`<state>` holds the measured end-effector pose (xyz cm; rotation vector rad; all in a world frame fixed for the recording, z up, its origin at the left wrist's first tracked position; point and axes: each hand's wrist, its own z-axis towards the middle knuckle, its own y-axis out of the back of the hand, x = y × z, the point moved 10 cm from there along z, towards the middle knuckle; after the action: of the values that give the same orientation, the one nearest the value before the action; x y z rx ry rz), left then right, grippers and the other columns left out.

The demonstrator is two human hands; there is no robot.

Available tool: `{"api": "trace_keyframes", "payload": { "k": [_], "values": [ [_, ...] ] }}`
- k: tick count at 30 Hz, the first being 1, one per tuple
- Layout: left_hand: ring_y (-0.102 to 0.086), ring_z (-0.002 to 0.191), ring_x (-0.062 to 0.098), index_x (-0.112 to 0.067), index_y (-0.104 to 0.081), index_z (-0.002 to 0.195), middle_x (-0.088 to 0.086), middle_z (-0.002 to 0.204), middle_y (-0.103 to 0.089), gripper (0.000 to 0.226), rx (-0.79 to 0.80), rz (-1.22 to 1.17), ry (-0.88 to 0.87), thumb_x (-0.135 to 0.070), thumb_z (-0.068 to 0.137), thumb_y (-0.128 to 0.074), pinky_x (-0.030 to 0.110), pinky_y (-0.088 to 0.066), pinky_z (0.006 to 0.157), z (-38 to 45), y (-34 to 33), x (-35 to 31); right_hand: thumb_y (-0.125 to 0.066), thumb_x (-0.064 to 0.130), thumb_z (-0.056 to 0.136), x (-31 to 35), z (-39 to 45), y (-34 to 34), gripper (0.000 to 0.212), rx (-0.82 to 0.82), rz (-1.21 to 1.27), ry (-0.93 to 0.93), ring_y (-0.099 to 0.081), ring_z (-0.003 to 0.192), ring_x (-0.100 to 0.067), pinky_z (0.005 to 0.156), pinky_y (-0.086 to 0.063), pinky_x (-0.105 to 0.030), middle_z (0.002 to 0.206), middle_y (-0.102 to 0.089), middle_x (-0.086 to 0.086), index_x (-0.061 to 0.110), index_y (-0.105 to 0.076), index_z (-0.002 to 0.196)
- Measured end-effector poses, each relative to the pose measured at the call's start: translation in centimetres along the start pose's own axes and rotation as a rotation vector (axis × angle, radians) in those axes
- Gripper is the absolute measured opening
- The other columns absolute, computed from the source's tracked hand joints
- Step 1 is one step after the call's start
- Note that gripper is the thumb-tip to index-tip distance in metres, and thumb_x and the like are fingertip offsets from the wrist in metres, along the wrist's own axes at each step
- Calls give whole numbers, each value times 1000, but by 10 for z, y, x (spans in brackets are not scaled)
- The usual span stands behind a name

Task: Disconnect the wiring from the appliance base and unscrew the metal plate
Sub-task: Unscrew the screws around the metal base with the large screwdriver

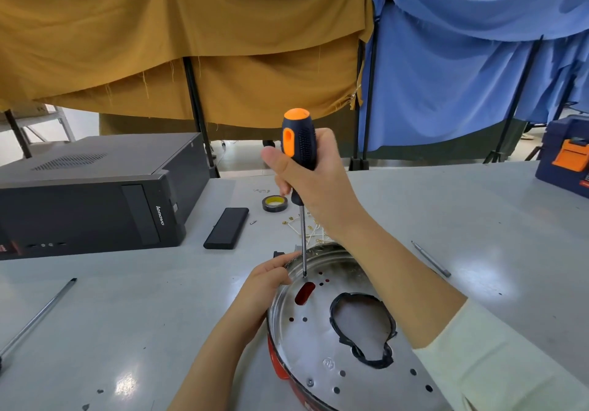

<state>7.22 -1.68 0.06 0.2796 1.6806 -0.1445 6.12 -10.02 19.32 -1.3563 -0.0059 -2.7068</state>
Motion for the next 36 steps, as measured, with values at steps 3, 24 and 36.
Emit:
{"api": "trace_keyframes", "payload": {
  "k": [3, 24, 36],
  "values": [
    [-61, 109, 23, -22, -70, 109, 4, 110, -70, 51, 3, 10, -5, 4, 79, -39, 38, -45, 99, 1, -1, -1, -71, 28, 82, -3, -7, 19, 33, -172, 58, 37, -52, 58, -12, 58, -49, -25, 77, -52, -7, 12, -44, 95],
    [-60, 111, 26, -17, -67, 114, 8, 113, -68, 51, -24, 5, -5, 7, 80, -37, 39, -44, 101, 0, 0, -3, -43, 35, 92, -17, -10, 25, 22, -124, 257, 38, -45, 58, -11, 55, -43, -24, 76, -57, 1, 17, -48, 103],
    [-60, 110, 25, -18, -68, 113, 6, 111, -69, 52, -22, -16, 6, 7, 80, -38, 38, -44, 101, -1, 0, -1, -44, 32, 91, -19, -11, 27, 19, -137, 218, 45, -50, 62, -13, 58, -47, -25, 80, -59, -1, 18, -49, 104]
  ]
}}
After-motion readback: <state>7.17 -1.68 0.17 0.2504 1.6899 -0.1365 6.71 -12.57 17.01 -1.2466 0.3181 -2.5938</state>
